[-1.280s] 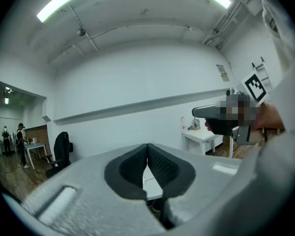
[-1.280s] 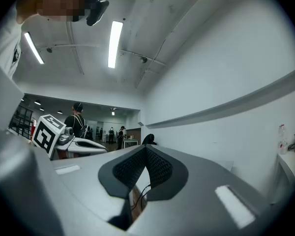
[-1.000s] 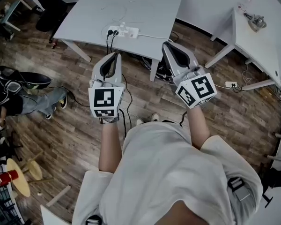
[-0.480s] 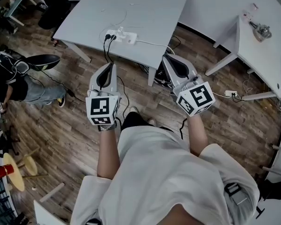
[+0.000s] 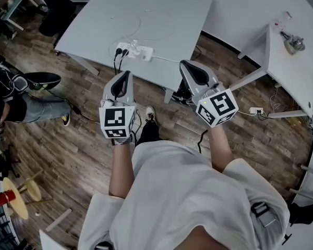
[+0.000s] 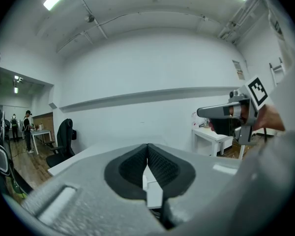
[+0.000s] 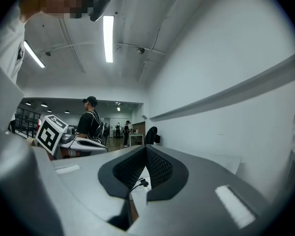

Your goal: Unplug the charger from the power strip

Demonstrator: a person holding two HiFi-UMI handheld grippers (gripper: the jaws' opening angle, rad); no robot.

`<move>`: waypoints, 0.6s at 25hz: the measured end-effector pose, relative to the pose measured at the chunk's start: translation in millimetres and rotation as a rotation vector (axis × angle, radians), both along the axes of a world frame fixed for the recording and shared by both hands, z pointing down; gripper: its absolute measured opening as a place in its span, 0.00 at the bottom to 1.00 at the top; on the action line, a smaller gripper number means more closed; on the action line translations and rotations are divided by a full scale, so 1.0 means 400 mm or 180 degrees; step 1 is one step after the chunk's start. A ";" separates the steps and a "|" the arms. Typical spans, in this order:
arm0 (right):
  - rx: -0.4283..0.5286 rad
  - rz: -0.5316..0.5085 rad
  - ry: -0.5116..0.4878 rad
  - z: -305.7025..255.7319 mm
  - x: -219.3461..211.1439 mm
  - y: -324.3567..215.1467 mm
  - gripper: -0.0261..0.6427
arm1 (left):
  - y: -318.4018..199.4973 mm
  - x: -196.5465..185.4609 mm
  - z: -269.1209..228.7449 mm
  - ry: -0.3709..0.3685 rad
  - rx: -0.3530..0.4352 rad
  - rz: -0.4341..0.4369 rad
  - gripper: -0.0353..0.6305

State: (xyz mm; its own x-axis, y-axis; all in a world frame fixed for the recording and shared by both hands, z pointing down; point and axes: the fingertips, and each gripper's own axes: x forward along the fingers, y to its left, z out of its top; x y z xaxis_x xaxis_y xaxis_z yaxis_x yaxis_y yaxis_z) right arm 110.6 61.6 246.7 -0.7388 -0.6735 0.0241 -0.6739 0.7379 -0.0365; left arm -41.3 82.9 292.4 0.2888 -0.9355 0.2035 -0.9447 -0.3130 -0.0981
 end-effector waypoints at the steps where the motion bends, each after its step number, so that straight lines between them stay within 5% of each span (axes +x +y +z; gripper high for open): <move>1: -0.0002 -0.0002 0.0014 0.001 -0.012 -0.027 0.04 | -0.026 -0.007 0.006 0.0006 -0.0014 0.0008 0.06; 15: -0.0099 0.0060 0.0246 0.123 -0.213 -0.360 0.04 | -0.336 -0.084 0.174 0.0047 -0.0495 0.0260 0.06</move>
State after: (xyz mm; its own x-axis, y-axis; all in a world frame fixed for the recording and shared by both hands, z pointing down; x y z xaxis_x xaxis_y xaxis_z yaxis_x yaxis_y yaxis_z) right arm 25.4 -82.5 295.9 -0.7212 -0.6853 0.1017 -0.6893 0.7245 -0.0065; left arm -75.0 -51.6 361.9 0.3667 -0.8663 0.3391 -0.9164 -0.3992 -0.0289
